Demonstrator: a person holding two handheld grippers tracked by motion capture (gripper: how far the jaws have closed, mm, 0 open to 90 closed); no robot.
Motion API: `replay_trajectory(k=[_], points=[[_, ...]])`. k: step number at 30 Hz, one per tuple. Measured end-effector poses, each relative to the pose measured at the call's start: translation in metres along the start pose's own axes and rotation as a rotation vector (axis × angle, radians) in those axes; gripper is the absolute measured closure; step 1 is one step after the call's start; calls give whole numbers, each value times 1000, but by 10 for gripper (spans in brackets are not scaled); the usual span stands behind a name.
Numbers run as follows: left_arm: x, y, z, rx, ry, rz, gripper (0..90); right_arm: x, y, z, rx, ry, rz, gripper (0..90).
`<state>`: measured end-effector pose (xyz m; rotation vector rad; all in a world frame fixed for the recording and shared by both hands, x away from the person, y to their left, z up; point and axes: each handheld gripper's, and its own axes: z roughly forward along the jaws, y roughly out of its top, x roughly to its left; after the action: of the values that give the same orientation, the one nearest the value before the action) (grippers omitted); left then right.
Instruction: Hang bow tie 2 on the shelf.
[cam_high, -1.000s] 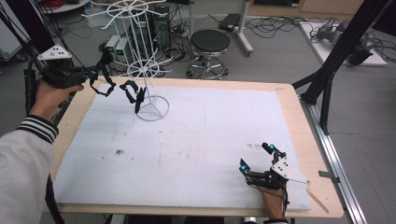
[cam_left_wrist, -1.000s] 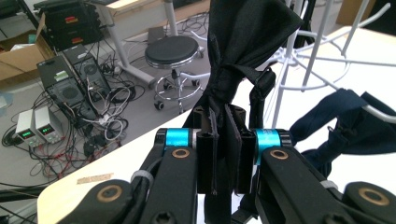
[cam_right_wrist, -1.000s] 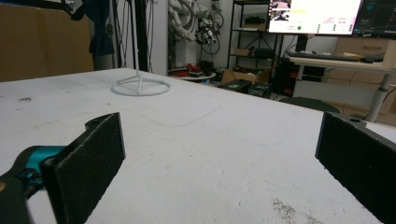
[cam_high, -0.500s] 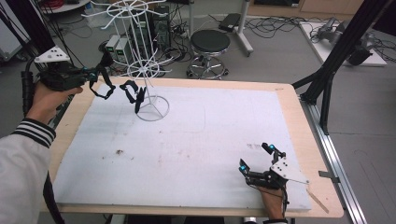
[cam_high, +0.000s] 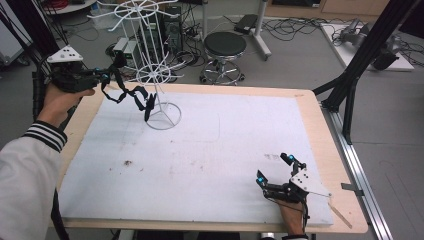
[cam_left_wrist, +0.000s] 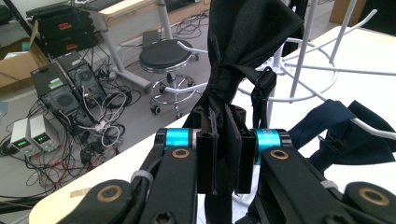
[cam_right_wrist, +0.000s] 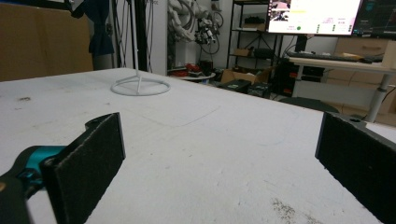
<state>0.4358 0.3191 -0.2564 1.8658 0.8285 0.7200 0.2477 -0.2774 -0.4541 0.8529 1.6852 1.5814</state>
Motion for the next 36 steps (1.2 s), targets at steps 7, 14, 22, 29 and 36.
replay_trajectory(k=[7, 14, 22, 29, 36], points=[[-2, 4, 11, -13, -2, 6, 833, 0, 0, 0, 1, -2, 1, 6], [-5, 8, 18, -15, -12, 5, 832, 0, 0, 0, 2, -6, 3, 6], [-7, 9, 27, 0, -13, 6, 832, 1, 0, 0, -1, -6, -2, 6], [-11, 10, 31, 6, -19, 15, 827, 0, 0, 0, -1, -6, 0, 7], [-11, 9, 32, 24, -46, -3, 561, 0, 0, 0, -1, -4, -1, 6]])
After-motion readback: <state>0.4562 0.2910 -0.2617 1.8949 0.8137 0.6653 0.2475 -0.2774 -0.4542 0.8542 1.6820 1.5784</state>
